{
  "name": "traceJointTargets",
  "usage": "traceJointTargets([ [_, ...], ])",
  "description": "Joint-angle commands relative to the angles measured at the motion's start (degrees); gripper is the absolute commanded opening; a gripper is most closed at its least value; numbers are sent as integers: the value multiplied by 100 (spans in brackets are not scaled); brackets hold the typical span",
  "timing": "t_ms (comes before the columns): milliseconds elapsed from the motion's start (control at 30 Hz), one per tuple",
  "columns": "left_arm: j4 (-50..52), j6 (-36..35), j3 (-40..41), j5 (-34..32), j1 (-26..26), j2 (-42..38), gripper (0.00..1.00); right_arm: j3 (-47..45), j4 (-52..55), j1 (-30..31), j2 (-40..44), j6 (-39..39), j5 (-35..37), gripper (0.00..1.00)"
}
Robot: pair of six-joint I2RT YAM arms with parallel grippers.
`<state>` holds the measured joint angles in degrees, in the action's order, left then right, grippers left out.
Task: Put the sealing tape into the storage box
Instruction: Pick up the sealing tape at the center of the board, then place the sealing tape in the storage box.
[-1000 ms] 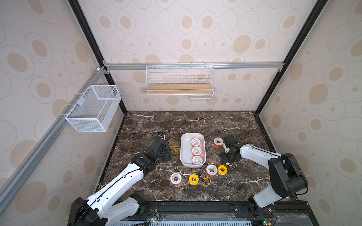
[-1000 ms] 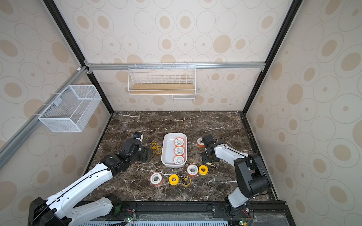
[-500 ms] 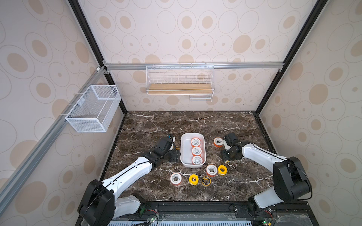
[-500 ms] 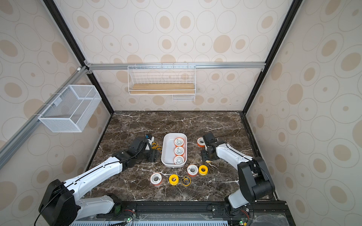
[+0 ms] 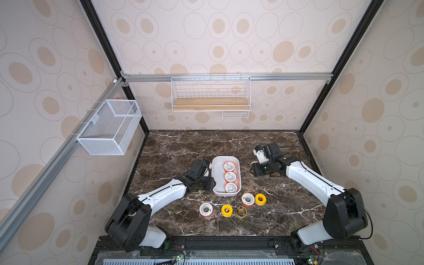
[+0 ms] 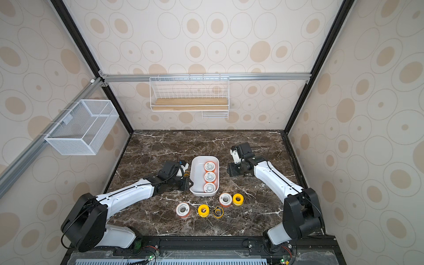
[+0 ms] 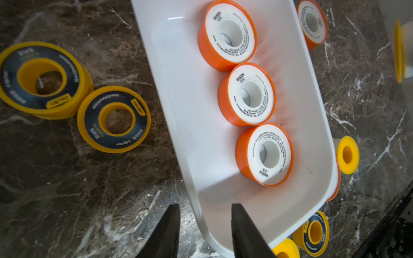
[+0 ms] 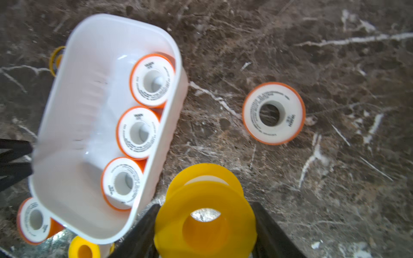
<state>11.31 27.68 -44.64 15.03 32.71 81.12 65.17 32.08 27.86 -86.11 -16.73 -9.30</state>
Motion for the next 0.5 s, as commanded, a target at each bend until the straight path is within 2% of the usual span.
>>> traceJointTargets([
  [0,-98,44,-95,49,-29,77,38,368,31,179,-359,141,-471,62],
  [467,-95,88,-36,-59,-29,219,22,2280,142,1039,-2198,250,-757,62],
])
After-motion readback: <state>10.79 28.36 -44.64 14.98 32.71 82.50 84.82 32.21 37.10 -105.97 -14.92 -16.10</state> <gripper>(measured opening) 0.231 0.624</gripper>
